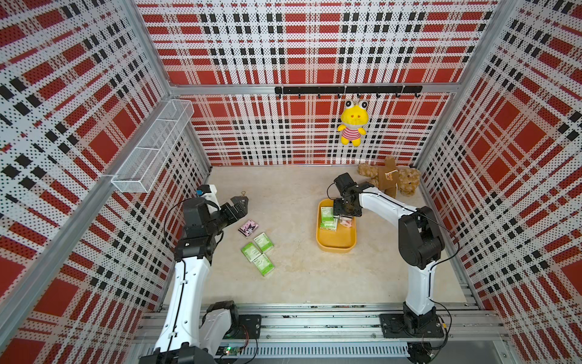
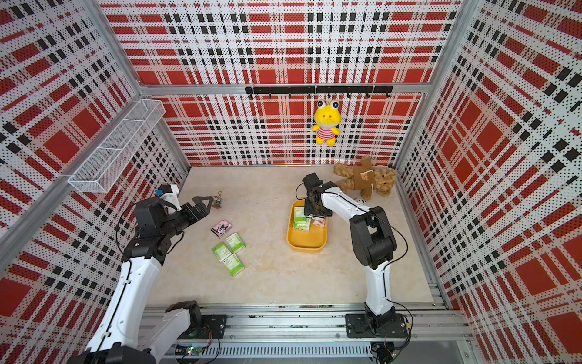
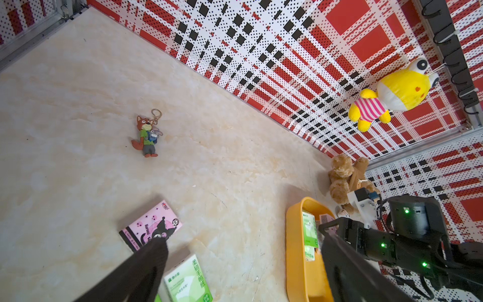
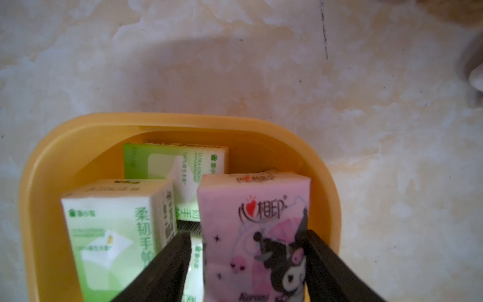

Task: Put the pocket tissues into the storage box
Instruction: Place the pocket tissues in the storage box.

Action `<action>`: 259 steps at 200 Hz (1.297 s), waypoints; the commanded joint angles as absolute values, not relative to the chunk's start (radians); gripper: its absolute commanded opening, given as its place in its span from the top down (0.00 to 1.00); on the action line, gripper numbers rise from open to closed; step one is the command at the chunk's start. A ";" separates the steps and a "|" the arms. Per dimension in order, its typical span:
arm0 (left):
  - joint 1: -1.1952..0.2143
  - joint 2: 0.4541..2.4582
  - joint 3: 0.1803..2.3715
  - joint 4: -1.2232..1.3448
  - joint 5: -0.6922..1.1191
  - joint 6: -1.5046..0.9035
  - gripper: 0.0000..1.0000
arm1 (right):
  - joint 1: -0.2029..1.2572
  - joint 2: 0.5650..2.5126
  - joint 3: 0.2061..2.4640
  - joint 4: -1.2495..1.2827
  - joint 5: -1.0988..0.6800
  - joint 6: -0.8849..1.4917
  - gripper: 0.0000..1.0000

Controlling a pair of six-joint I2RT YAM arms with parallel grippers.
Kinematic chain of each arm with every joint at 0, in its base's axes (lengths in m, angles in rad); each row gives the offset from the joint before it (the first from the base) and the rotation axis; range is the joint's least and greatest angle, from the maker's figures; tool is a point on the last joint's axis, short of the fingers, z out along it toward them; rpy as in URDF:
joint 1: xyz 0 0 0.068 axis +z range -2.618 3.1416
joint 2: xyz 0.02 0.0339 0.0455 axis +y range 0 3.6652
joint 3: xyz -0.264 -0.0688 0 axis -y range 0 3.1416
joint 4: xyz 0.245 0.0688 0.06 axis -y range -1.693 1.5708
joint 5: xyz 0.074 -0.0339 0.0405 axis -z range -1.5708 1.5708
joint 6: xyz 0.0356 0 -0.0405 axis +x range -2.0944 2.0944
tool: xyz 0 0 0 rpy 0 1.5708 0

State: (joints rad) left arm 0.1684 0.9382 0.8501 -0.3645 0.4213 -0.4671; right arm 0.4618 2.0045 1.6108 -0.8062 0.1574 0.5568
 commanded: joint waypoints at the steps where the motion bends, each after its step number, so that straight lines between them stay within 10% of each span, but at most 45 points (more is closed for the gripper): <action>1: 0.165 0.940 0.868 -0.351 0.422 -0.465 0.01 | 0.473 1.923 1.681 -0.844 0.189 0.522 0.26; 259: 0.165 0.947 0.872 -0.351 0.423 -0.460 0.01 | 0.512 2.016 1.481 -0.710 0.091 0.546 0.28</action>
